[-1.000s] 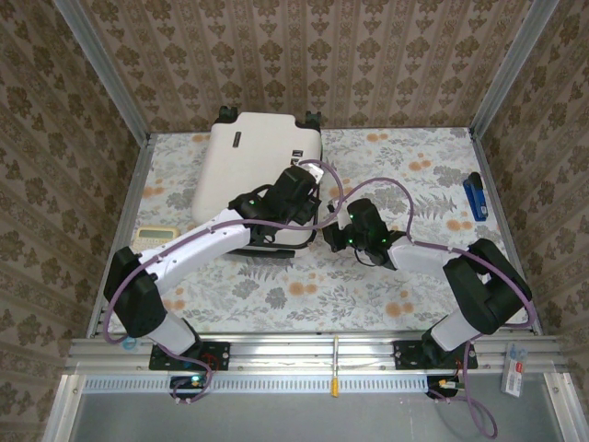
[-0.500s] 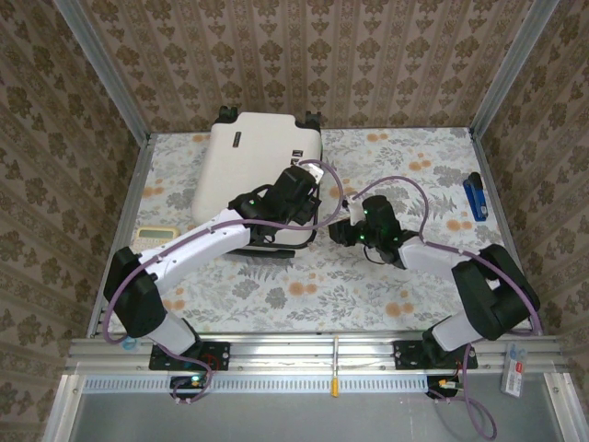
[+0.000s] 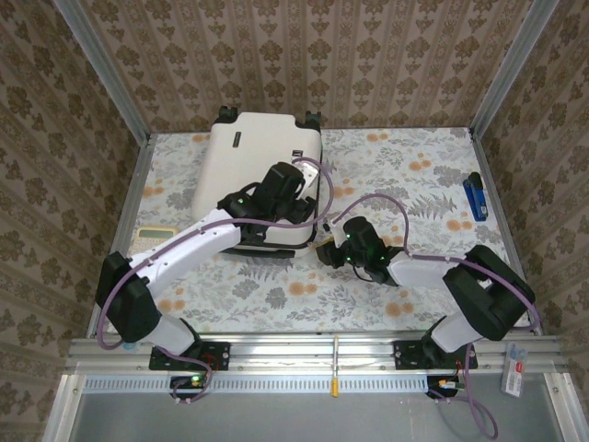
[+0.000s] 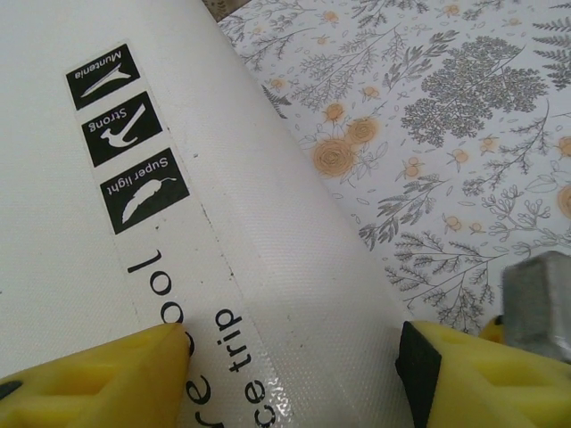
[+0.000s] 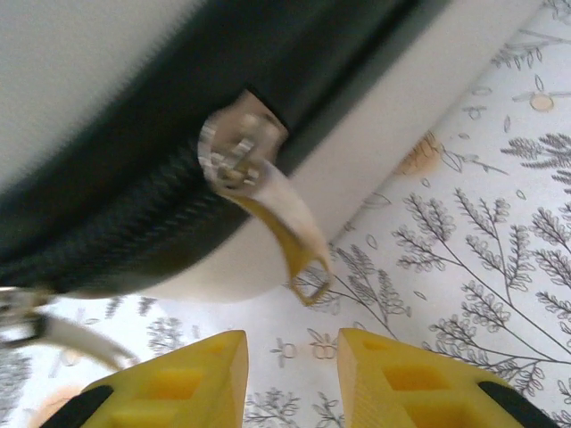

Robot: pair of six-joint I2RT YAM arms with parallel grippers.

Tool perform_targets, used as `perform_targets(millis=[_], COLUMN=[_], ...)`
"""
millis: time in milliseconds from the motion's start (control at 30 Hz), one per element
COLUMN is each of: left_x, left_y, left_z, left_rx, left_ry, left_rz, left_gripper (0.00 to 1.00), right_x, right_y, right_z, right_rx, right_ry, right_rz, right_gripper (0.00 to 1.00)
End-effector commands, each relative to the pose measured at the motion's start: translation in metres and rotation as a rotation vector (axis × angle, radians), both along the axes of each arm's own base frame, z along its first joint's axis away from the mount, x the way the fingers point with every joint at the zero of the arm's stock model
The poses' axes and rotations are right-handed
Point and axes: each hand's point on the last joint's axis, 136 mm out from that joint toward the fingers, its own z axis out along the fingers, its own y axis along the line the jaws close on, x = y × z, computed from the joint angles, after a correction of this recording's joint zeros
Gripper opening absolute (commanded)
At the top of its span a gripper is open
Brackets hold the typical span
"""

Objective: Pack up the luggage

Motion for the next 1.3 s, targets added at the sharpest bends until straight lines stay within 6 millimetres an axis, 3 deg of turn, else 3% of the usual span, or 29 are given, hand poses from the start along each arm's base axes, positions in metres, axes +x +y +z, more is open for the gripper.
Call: perform_targets(millis=[0,300,567,1267], left_x=[-0.027,-0.027,-0.027,-0.03], left_y=[0.035,0.032,0.03,0.024], left_z=[-0.058,-0.063,-0.065,-0.069], left_rx=[0.161,0.154,0.147,0.127], left_ry=[0.195,0.215,0.221,0.24], left_rz=[-0.002,-0.004,-0.009,-0.023], left_gripper=[0.65,0.65,0.65,0.65], right_x=[0.025,0.042,0.042,0.042], right_y=[0.002,0.01,0.017,0.027], right_z=[0.011,0.022,0.034,0.065], right_rx=[-0.075,-0.161,-0.227,-0.238], right_ry=[-0.088,-0.158,-0.258,-0.328], right_rz=[-0.043,-0.003,0.024,0.057], right_gripper=[0.31,0.28,0.15,0.22])
